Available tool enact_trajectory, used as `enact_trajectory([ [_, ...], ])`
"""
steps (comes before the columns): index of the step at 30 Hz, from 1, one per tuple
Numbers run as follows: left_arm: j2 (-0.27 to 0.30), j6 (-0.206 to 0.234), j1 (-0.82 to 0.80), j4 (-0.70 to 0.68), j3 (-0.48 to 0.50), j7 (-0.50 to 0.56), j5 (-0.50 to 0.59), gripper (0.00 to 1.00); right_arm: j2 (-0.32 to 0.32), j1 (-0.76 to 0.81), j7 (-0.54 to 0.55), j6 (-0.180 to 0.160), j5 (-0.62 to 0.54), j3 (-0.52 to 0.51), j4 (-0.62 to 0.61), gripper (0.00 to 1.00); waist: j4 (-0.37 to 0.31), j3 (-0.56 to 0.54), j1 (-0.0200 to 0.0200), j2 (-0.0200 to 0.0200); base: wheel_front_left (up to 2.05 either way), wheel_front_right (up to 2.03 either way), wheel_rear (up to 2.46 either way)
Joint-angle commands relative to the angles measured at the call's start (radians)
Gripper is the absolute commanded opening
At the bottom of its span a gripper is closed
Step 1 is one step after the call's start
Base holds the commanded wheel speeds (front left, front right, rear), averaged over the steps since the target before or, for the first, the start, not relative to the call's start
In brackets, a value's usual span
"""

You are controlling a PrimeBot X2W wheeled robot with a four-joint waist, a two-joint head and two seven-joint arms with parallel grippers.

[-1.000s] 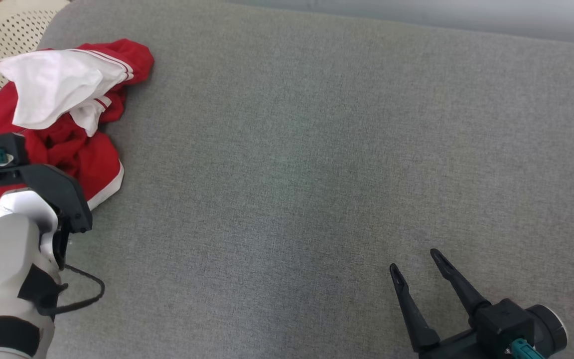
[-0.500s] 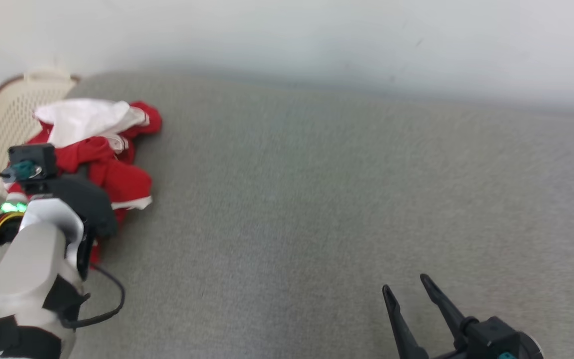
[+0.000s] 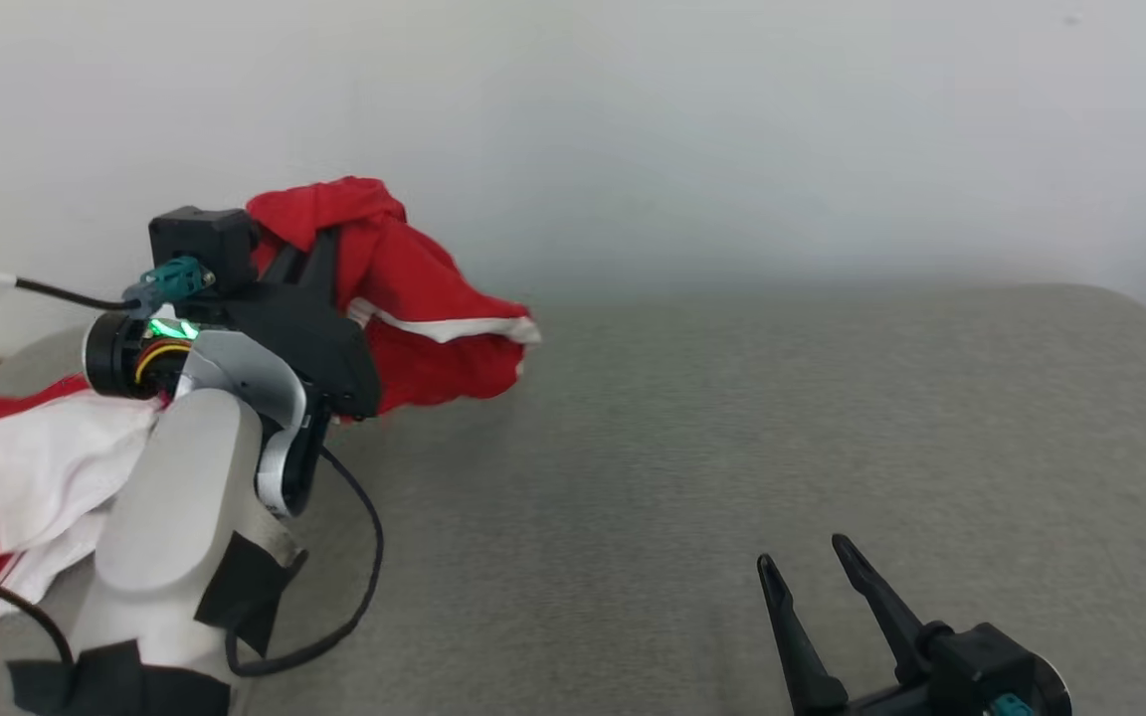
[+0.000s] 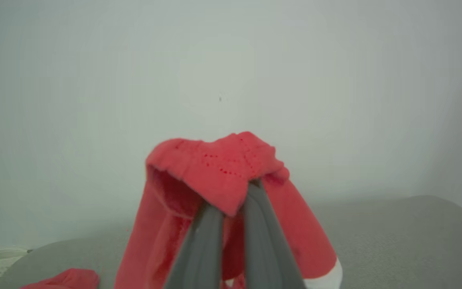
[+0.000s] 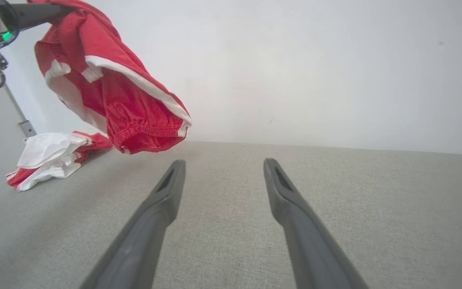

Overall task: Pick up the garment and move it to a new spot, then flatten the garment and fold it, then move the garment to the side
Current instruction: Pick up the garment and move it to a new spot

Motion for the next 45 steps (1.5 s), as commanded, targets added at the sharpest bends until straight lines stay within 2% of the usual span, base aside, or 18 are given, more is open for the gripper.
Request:
enact_trajectory([
  [1, -0.002, 0.009, 0.023, -0.032, 0.004, 0.012, -0.016, 0.00, 0.001, -0.015, -0.006, 0.003, 0.004, 0.001, 0.003, 1.00, -0.169, -0.045, 0.0002, 0.0001, 0.00, 0.00, 0.00],
  [5, -0.024, 0.030, 0.070, -0.153, -0.002, 0.048, -0.029, 0.00, 0.001, -0.042, -0.013, 0.003, -0.001, 0.001, 0.015, 1.00, -0.252, -0.040, 0.0002, 0.0001, 0.00, 0.00, 0.00],
  [10, -0.043, 0.042, 0.122, -0.285, -0.018, 0.107, -0.065, 0.00, 0.001, -0.057, -0.022, 0.003, 0.000, 0.004, 0.025, 1.00, -0.323, -0.025, 0.0002, 0.0001, 0.00, 0.00, 0.00],
  [15, -0.060, 0.044, 0.220, -0.352, -0.039, 0.145, -0.125, 0.00, 0.001, -0.058, -0.031, 0.003, 0.012, 0.003, 0.029, 1.00, -0.352, -0.002, 0.0002, 0.0001, 0.00, 0.00, 0.00],
  [19, -0.046, 0.073, 0.323, -0.309, -0.052, 0.156, -0.115, 0.00, 0.001, -0.062, -0.041, 0.003, 0.020, -0.009, 0.036, 1.00, -0.351, 0.013, 0.0002, 0.0001, 0.00, 0.00, 0.00],
  [22, -0.020, 0.092, 0.372, -0.239, -0.052, 0.139, -0.094, 1.00, 0.001, -0.070, -0.047, 0.003, 0.023, -0.012, 0.044, 1.00, -0.345, 0.019, 0.0002, 0.0001, 0.00, 0.00, 0.00],
  [28, 0.002, 0.113, 0.412, -0.112, -0.034, 0.102, -0.099, 1.00, 0.001, -0.073, -0.055, 0.003, 0.029, -0.015, 0.063, 1.00, -0.309, 0.015, 0.0002, 0.0001, 0.00, 0.00, 0.00],
  [32, 0.016, 0.113, 0.431, -0.085, -0.011, 0.076, -0.118, 1.00, 0.001, -0.062, -0.053, 0.003, 0.027, -0.023, 0.070, 1.00, -0.275, 0.003, 0.0002, 0.0001, 0.00, 0.00, 0.00],
  [36, 0.022, 0.099, 0.463, -0.108, 0.007, 0.027, -0.139, 1.00, 0.001, -0.050, -0.055, 0.003, 0.026, -0.041, 0.070, 1.00, -0.241, -0.007, 0.0002, 0.0001, 0.00, 0.00, 0.00],
  [39, 0.026, 0.077, 0.515, -0.162, 0.030, -0.057, -0.151, 1.00, 0.001, -0.039, -0.058, 0.003, 0.028, -0.060, 0.070, 1.00, -0.207, -0.017, 0.0002, 0.0001, 0.00, 0.00, 0.00],
  [45, 0.001, 0.091, 0.679, -0.295, 0.039, -0.181, -0.155, 1.00, 0.001, -0.020, -0.065, 0.003, 0.030, -0.090, 0.075, 1.00, -0.152, -0.038, 0.0002, 0.0001, 0.00, 0.00, 0.00],
])
